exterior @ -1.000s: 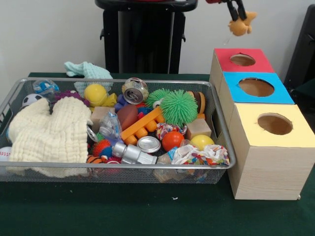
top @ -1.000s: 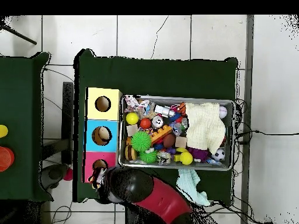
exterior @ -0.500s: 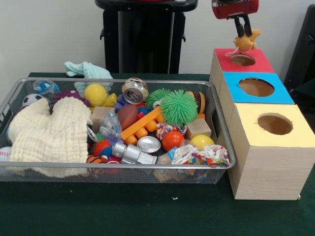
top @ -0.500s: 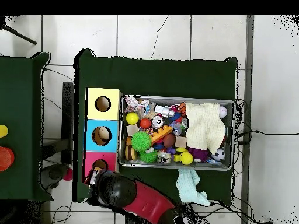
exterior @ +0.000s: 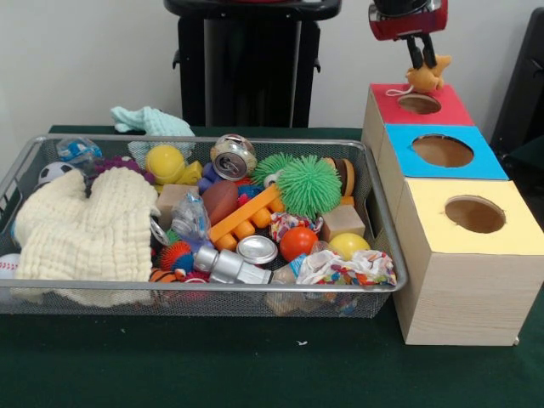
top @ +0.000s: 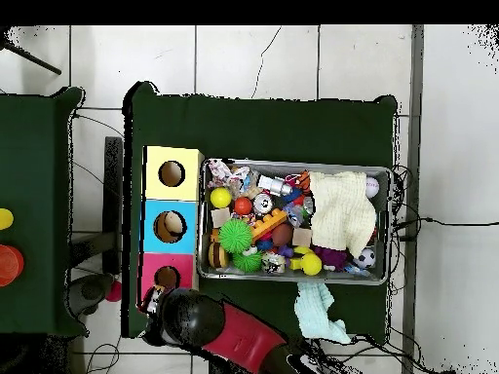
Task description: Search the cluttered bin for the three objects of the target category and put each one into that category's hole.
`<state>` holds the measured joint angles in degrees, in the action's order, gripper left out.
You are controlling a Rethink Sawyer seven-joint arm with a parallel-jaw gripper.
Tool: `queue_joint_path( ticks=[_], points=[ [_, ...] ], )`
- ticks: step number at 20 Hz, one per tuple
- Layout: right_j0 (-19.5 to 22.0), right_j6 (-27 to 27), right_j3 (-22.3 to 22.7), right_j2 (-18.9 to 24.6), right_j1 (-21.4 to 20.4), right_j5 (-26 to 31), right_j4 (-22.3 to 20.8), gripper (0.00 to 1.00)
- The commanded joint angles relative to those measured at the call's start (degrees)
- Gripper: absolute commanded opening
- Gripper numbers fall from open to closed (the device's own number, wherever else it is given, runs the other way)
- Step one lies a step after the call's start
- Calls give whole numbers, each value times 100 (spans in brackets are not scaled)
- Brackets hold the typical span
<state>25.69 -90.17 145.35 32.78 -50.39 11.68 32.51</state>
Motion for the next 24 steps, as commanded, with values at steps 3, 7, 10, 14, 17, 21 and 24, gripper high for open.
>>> queue_joint_path(
  ticks=[3, 7, 10, 14, 17, 21, 24],
  points=[
    [12, -1480, 19, 308, 176, 191, 200, 0],
    [60, -1530, 65, 413, 200, -10, 159, 0],
    [-57, -1419, -13, 216, 92, -86, 48, 0],
    [-254, -1289, -171, -125, -154, -4, -9, 0],
    [-312, -1229, -252, -232, -196, -6, -27, 0],
    [-389, -1090, -451, -449, -150, 38, -50, 0],
    [-441, -1038, -570, -563, -140, 110, -48, 0]
  ],
)
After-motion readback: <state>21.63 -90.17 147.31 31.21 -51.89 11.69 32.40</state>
